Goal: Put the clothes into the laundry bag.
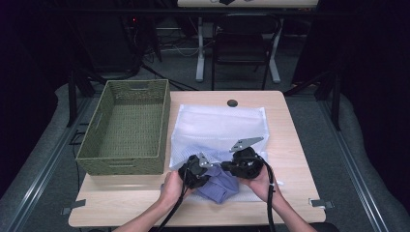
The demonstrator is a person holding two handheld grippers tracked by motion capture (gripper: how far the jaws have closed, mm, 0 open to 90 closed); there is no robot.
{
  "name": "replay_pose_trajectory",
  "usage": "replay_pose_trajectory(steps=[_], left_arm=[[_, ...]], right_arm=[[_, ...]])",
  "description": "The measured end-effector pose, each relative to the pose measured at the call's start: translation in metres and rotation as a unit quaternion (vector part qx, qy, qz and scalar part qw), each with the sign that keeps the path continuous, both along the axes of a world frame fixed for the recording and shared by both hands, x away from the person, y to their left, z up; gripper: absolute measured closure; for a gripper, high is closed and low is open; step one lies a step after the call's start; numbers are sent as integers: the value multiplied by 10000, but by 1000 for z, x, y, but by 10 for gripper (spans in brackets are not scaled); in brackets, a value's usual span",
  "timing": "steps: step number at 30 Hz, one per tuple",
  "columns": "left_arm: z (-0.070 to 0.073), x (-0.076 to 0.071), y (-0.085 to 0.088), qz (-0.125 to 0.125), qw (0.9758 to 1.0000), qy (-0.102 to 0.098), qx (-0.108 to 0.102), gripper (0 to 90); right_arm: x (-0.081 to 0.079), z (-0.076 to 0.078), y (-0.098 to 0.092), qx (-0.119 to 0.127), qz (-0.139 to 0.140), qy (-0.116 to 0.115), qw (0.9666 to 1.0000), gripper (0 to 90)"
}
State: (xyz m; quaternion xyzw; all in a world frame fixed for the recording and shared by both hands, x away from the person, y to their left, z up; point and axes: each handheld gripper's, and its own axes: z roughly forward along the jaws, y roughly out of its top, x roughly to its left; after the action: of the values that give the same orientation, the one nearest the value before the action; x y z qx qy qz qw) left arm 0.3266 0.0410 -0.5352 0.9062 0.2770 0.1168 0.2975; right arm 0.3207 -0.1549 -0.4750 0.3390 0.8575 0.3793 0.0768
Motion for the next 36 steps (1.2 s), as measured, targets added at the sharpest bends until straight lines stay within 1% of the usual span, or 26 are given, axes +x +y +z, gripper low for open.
replay_pose_trajectory(steps=[1,3,4,5,6,7,8,9,10,11,12,13,14,16,20,21,26,28,29,32,34,35,36], left_arm=[[3,-1,1,96,9998,-107,-140,810],[10,-4,3,241,9983,-432,-300,812],[11,-5,4,301,9975,-513,-377,812],[13,-5,5,346,9969,-549,-439,812],[13,-5,6,399,9964,-608,-447,811],[12,-4,7,464,9960,-622,-445,810],[9,-2,7,501,9961,-619,-392,808],[5,0,8,558,9961,-601,-328,804],[1,4,9,605,9967,-496,-227,800],[-3,7,10,663,9968,-359,-268,795],[-6,11,12,687,9971,-212,-261,785],[-7,12,14,696,9971,-146,-271,769],[-7,13,15,683,9971,-99,-305,750],[-4,13,16,627,9976,-56,-305,701],[0,10,14,482,9985,110,-242,541],[1,7,15,462,9984,174,-263,510],[12,-7,21,221,9994,144,-205,423],[15,-11,25,142,9995,170,-221,386],[16,-12,28,123,9994,202,-233,382],[19,-14,35,135,9993,252,-228,371],[21,-15,40,182,9994,215,-197,369],[22,-16,42,205,9993,239,-204,368],[22,-18,44,225,9993,203,-197,367]], right_arm=[[0,2,-1,27,-30,-23,10000,885],[-1,6,-3,113,-50,-72,9999,885],[-2,7,-4,132,-57,-106,9998,885],[-1,8,-4,143,-48,-131,9998,885],[-1,8,-4,143,-57,-116,9998,885],[-1,7,-5,140,-62,-93,9998,885],[0,5,-5,113,-64,-64,9999,885],[1,3,-4,96,-70,-42,9999,885],[2,1,-4,84,-71,-5,9999,885],[3,-1,-4,43,-66,24,10000,885],[4,-3,-3,29,-56,39,10000,885],[5,-4,-3,19,-50,59,10000,885],[5,-4,-2,6,-36,74,10000,885],[6,-6,-2,-9,-26,95,10000,885],[6,-9,-2,-34,-45,136,9999,885],[6,-10,-2,-42,-47,132,9999,885],[6,-9,-3,-56,-42,120,9999,885],[6,-8,-4,-44,-46,97,9999,885],[6,-8,-5,-38,-49,72,10000,885],[6,-7,-6,-27,-46,68,10000,884],[6,-7,-5,-32,-40,69,10000,885],[6,-7,-5,-39,-50,74,10000,885],[6,-7,-5,-42,-51,70,10000,885]])
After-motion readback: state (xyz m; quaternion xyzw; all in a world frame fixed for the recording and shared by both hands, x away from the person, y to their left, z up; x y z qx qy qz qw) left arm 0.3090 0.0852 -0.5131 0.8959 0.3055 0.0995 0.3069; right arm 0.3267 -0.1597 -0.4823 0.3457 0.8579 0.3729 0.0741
